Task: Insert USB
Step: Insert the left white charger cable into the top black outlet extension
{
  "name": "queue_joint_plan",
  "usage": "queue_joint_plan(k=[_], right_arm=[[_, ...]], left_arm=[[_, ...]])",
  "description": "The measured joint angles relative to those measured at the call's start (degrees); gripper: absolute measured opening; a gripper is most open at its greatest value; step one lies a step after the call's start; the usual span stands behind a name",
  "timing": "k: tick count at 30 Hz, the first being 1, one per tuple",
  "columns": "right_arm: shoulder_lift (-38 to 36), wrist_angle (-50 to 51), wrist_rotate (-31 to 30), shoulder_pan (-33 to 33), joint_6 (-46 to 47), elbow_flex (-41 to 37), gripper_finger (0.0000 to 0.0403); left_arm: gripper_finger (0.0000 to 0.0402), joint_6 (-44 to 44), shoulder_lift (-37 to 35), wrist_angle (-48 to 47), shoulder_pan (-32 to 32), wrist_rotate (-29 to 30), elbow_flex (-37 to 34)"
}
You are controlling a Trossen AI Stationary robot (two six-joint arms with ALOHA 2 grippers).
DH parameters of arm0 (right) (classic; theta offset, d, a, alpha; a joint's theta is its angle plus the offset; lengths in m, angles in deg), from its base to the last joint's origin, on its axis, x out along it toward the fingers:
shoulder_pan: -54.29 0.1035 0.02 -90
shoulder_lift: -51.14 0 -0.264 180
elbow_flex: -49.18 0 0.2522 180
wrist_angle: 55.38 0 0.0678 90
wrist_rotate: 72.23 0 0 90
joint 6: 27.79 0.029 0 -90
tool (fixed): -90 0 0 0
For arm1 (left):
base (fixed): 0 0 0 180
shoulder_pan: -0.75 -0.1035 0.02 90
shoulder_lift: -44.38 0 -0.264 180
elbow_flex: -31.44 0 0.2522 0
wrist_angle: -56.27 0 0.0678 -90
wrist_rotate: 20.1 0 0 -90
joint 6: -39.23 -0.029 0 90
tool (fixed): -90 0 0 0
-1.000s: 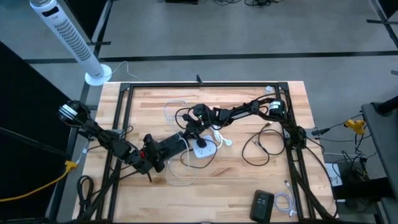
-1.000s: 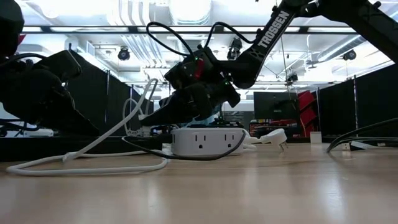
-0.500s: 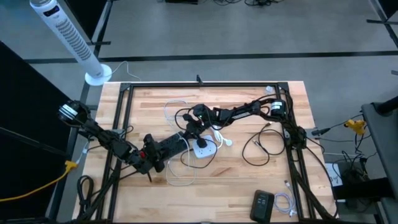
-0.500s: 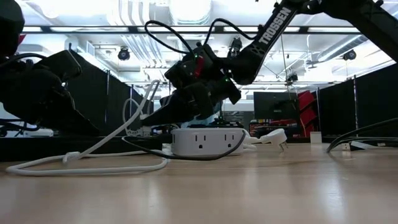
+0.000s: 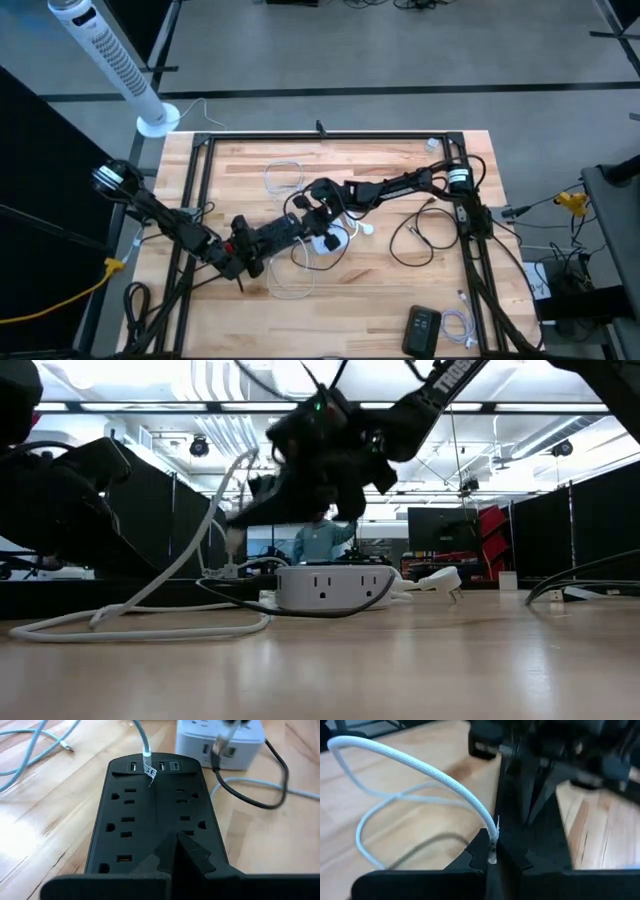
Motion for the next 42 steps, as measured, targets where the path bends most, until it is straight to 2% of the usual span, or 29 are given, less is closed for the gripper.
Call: queue_joint_plan(k=[3,6,11,16,23,28,37,42], right_arm=[[-1.53,-0.62,0.35,0.72,-1.35,0.21,0.0008],[-2.47,-1.22,0.85,1.07,-2.8,0.4,0.0008],[-2.84,-1.63,8.33,2.14,-2.14,1.97,0.0008],[-2.89,-1.07,10.03,3.93,-2.66,3.28,0.0008],[-2.96,12.47,11.22,9.44,-10.63,10.51,0.0008],[-3.0,14.53,11.04,11.42,-14.46,14.98,0.0008],[-2.59,16.39,11.07,11.48,-15.26,16.24,0.0008],[-1.31,16.68,11.35,11.85,-15.75,16.18,0.0008]], left_arm=[[0.0023,-2.92,-2.73,-0.37,0.04,-3.47,0.84],[0.0044,-7.61,-5.47,0.27,0.09,-4.03,2.37],[0.0093,-17.98,-10.22,0.48,0.0,-5.84,5.29],[0.0152,-23.69,-15.45,0.91,-0.55,-8.63,7.18],[0.0209,-25.52,-15.54,4.65,-1.29,-19.73,8.95],[0.0226,-24.62,-12.49,6.28,-2.55,-22.24,8.95],[0.0222,-30.99,-4.69,22.49,-4.42,-36.68,8.95],[0.021,-31.51,-2.81,24.56,-6.29,-37.77,8.97]])
